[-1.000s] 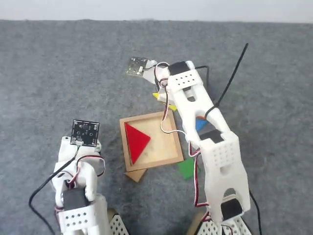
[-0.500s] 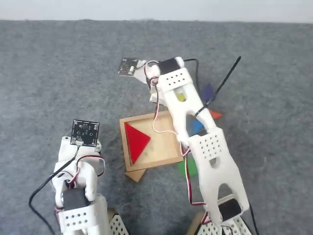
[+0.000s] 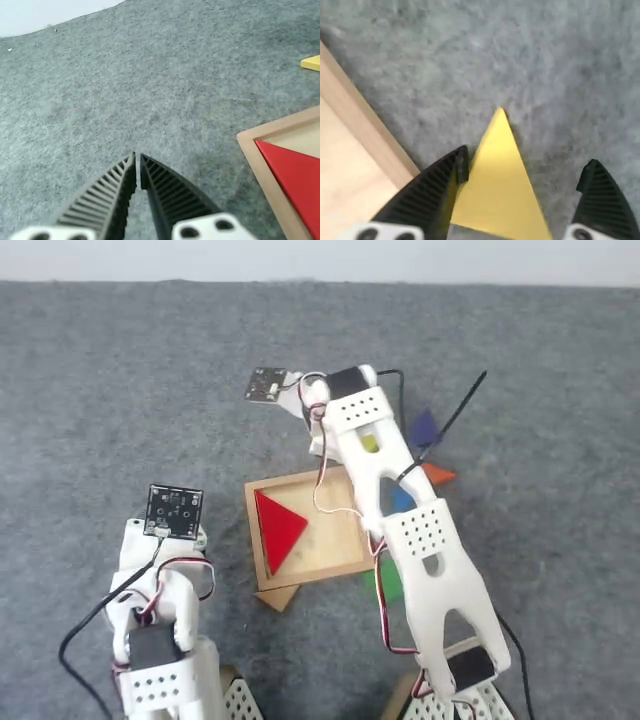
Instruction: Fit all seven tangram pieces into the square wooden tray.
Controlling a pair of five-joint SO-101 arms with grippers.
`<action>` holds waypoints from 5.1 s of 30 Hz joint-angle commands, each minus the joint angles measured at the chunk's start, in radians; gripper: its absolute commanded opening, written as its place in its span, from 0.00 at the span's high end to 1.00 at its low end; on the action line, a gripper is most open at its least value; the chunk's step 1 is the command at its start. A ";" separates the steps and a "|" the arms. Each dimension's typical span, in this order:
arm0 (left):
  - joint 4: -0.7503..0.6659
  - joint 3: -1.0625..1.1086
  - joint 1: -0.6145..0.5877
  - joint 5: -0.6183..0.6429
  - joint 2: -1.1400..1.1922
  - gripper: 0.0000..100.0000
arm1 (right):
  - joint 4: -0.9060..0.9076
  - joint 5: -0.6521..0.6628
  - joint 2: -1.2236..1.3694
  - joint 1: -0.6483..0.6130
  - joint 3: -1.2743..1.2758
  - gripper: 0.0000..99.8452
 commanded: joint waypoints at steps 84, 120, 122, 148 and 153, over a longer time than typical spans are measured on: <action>-0.012 -0.012 -0.006 -0.012 -0.014 0.98 | 0.101 0.417 -0.297 0.140 0.479 0.48; 0.003 -0.012 -0.005 -0.055 -0.014 0.98 | 0.214 0.440 -0.228 0.053 0.425 0.66; 0.003 -0.012 -0.005 -0.057 -0.014 0.98 | 0.214 0.440 -0.228 0.045 0.425 0.66; 0.002 -0.012 -0.006 -0.052 -0.014 0.98 | 0.213 0.410 -0.225 0.045 0.419 0.77; 0.002 -0.013 -0.006 -0.052 -0.014 0.98 | 0.214 0.410 -0.223 0.047 0.419 0.86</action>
